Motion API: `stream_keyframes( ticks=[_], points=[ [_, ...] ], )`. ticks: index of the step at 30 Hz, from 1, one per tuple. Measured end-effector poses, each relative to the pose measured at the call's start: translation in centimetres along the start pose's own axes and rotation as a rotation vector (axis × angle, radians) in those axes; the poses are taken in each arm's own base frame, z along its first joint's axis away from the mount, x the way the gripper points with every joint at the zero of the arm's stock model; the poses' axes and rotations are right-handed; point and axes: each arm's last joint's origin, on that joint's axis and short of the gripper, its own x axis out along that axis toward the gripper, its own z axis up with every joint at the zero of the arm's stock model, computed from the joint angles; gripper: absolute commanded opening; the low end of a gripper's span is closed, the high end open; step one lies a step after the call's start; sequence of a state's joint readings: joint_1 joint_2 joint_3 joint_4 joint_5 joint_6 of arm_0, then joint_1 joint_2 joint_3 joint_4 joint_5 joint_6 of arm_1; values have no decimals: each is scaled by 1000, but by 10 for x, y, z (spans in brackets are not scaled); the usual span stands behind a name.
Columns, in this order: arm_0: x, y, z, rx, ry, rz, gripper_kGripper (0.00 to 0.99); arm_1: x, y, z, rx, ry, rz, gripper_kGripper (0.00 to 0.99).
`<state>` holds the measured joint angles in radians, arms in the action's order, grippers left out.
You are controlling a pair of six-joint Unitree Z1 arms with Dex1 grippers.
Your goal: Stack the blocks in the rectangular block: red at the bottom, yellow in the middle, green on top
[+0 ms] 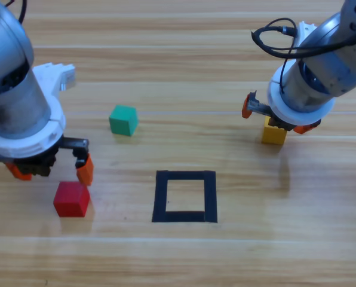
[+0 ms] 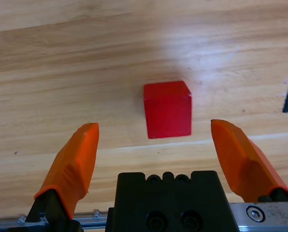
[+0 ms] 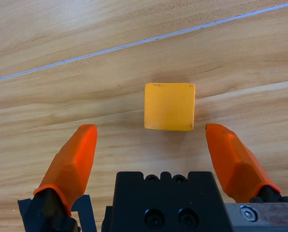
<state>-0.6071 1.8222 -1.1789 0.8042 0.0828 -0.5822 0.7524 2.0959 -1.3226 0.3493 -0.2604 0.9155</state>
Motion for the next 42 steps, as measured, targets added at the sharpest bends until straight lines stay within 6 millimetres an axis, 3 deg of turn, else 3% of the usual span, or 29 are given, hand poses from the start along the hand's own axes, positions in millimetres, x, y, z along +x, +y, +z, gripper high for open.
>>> stream_keyframes(
  ticks=[7, 13, 18, 26, 30, 31, 33, 34, 35, 37, 40, 42],
  points=[
    [20, 2, 10, -59, 42, 20, 990, 3, 0, 2, 4, -4, -5, 960],
    [22, 2, 11, -78, 41, 19, 989, 22, 1, 2, 1, 14, -47, 951],
    [29, 1, 10, -92, 18, -2, 989, 24, -4, 5, 4, 0, -80, 945],
    [51, 7, -3, -95, 36, 8, 971, 37, -11, 7, 17, 10, -113, 819],
    [56, 6, -2, -95, 28, 2, 956, 38, -11, 9, 19, 10, -114, 807],
    [56, 6, -2, -95, 27, 1, 940, 37, -10, 10, 19, 10, -112, 747],
    [56, 5, -2, -94, 23, -2, 885, 37, -10, 10, 20, 14, -106, 503],
    [56, 5, -2, -92, 21, -4, 838, 37, -10, 10, 21, 18, -102, 324],
    [56, 4, -2, -90, 19, -5, 776, 37, -9, 9, 21, 30, -94, 247],
    [56, 2, -2, -85, 16, -8, 652, 37, -9, 8, 21, 62, -70, 238],
    [56, 1, -2, -82, 13, -11, 439, 37, -7, 9, 13, 88, -42, 95],
    [57, 1, -2, -73, 13, -11, 278, 36, -5, 9, -14, 109, -17, 94]
  ],
)
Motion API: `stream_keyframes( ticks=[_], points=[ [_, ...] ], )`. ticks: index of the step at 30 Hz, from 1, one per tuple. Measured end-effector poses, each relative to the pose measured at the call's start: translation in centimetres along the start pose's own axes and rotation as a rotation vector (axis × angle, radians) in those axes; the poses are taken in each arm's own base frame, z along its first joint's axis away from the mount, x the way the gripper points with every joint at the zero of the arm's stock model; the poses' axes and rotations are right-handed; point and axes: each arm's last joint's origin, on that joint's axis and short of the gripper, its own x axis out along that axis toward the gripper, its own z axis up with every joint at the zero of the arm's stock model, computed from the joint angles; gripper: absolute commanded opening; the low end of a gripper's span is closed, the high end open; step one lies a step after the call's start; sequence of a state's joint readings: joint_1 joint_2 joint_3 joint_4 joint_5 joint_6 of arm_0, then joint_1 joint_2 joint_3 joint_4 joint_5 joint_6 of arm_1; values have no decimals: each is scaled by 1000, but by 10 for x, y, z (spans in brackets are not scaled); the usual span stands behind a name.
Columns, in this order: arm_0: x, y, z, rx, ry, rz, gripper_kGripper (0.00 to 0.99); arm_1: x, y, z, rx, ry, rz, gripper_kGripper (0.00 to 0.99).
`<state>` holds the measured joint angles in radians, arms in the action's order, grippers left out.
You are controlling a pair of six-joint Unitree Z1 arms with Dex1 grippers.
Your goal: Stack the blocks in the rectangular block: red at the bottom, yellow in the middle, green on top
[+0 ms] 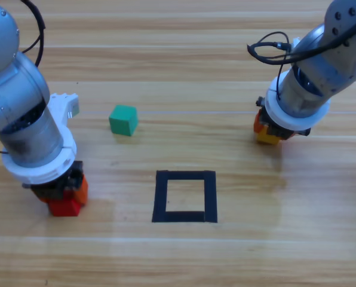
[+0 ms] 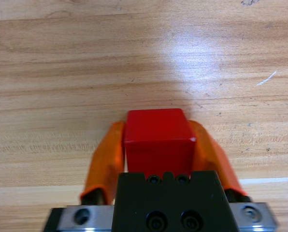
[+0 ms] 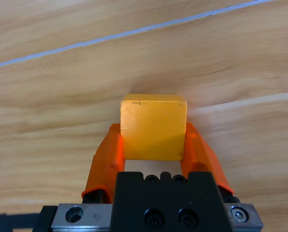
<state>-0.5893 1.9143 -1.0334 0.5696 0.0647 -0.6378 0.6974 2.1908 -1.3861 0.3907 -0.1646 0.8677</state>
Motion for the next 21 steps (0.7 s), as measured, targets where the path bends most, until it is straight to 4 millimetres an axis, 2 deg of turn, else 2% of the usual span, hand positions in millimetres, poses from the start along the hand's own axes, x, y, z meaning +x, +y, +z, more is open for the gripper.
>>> stream_keyframes(
  ticks=[2, 3, 8, 11, 17, 21],
  points=[
    [0, 0, 0, 10, 0, 0, 67, -1, 1, 0, -33, 22, 21, 94],
    [0, 0, 0, 20, 0, 0, 34, -1, 1, 0, -44, 32, 29, 95],
    [-5, -5, 7, 61, 11, 12, 8, -8, -3, -1, -71, 58, 19, 95],
    [-12, -16, 18, 71, -6, -1, 0, -23, -7, -1, -119, 61, 15, 95],
    [-43, -47, 32, 113, -37, -28, 0, -48, -9, 0, -158, 49, 31, 97],
    [-60, -73, 32, 157, -85, -78, 0, -49, -8, -6, -169, 56, 30, 97]
  ],
)
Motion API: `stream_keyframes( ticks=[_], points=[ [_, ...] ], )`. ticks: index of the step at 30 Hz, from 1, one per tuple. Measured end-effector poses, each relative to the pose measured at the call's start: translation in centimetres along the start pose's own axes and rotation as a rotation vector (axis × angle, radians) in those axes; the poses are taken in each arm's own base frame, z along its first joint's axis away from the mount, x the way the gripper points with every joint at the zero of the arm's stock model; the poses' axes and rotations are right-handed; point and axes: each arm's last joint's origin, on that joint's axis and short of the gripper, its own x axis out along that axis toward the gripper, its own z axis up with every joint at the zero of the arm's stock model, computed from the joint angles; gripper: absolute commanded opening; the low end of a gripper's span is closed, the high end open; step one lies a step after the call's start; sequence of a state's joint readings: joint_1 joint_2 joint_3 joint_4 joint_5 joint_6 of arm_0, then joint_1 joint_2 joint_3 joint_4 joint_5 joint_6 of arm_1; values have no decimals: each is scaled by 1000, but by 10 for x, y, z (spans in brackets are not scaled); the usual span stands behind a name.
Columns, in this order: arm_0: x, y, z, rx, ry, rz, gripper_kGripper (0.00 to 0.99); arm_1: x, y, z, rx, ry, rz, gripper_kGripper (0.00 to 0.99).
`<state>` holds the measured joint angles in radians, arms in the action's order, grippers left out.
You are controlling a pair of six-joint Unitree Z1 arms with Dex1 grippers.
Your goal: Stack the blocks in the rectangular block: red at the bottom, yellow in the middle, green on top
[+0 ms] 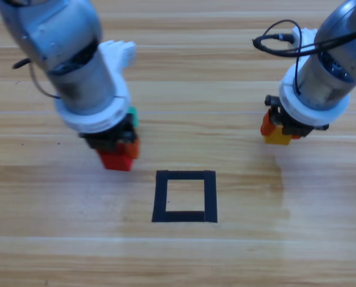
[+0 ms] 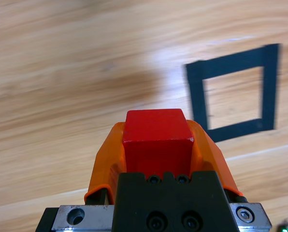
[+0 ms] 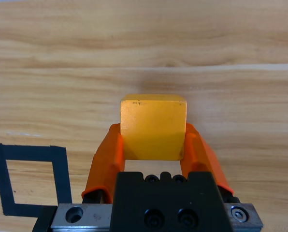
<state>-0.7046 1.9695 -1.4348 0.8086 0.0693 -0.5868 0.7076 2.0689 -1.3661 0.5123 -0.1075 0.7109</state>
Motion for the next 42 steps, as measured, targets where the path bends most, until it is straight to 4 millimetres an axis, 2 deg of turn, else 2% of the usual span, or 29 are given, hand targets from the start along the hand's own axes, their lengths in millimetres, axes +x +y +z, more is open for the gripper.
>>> stream_keyframes(
  ticks=[5, 11, 15, 22, 32, 42],
  points=[
    [16, -50, -6, 58, 33, -14, 0, 2, 4, -11, -25, 20, -5, 101],
    [33, -121, -14, 118, 95, 19, 0, -6, 24, -35, -101, 42, -1, 104],
    [44, -145, -21, 83, 106, 44, 0, -9, 33, -47, -134, 54, 3, 104],
    [49, -148, -24, 14, 110, 59, 0, -12, 44, -59, -131, 59, 14, 104],
    [48, -147, -24, -40, 93, 72, 0, -13, 45, -59, -131, 47, 8, 118],
    [40, -131, -21, -162, 75, 101, 0, -9, 39, -60, -119, 30, -35, 118]
  ],
)
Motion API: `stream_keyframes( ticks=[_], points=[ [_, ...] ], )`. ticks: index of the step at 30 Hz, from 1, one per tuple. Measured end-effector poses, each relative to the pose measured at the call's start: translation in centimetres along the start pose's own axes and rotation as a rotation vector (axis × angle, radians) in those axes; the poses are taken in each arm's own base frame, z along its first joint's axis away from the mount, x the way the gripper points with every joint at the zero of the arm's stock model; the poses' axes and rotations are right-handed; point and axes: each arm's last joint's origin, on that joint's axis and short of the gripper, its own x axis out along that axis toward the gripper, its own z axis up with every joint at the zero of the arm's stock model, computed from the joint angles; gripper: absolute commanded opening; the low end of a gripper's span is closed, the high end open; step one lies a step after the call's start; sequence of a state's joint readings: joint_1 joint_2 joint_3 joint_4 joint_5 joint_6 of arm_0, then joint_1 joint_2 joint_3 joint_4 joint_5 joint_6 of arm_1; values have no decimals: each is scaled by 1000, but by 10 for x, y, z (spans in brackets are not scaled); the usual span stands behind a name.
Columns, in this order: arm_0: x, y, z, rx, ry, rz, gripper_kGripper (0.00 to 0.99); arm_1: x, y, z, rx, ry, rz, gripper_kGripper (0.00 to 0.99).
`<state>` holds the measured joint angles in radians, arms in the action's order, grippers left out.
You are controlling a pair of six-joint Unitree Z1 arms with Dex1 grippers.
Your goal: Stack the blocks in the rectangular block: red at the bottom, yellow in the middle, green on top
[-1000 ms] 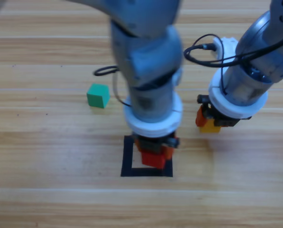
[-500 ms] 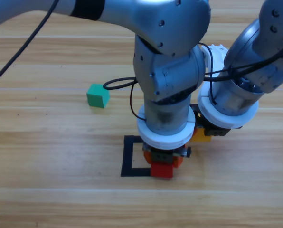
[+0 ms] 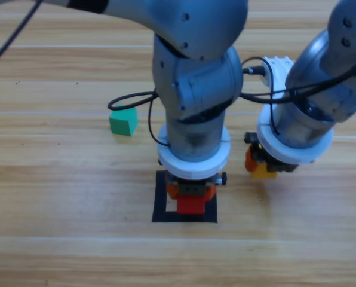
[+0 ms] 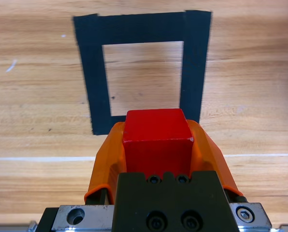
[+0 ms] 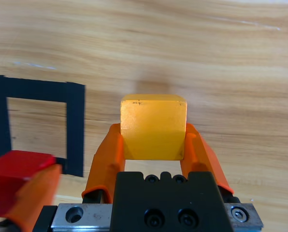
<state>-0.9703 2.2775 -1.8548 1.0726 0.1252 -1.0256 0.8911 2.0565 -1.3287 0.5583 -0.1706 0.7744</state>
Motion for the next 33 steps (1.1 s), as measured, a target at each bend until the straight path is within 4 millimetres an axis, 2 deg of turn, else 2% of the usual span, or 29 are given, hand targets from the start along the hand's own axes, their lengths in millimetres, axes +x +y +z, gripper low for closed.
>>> stream_keyframes(
  ticks=[5, 11, 20, 33],
  points=[
    [-8, 7, 5, -39, -8, -11, 0, 9, -14, -6, 18, 29, -44, 118],
    [-6, 7, 7, -45, -13, -18, 0, 6, -29, -5, 70, 27, -68, 118],
    [11, 9, 4, -13, -18, -31, 0, 7, -32, -6, 74, 26, -80, 118],
    [14, 15, 16, 12, -25, -45, 0, 8, -34, -8, 73, 33, -87, 118]
  ],
)
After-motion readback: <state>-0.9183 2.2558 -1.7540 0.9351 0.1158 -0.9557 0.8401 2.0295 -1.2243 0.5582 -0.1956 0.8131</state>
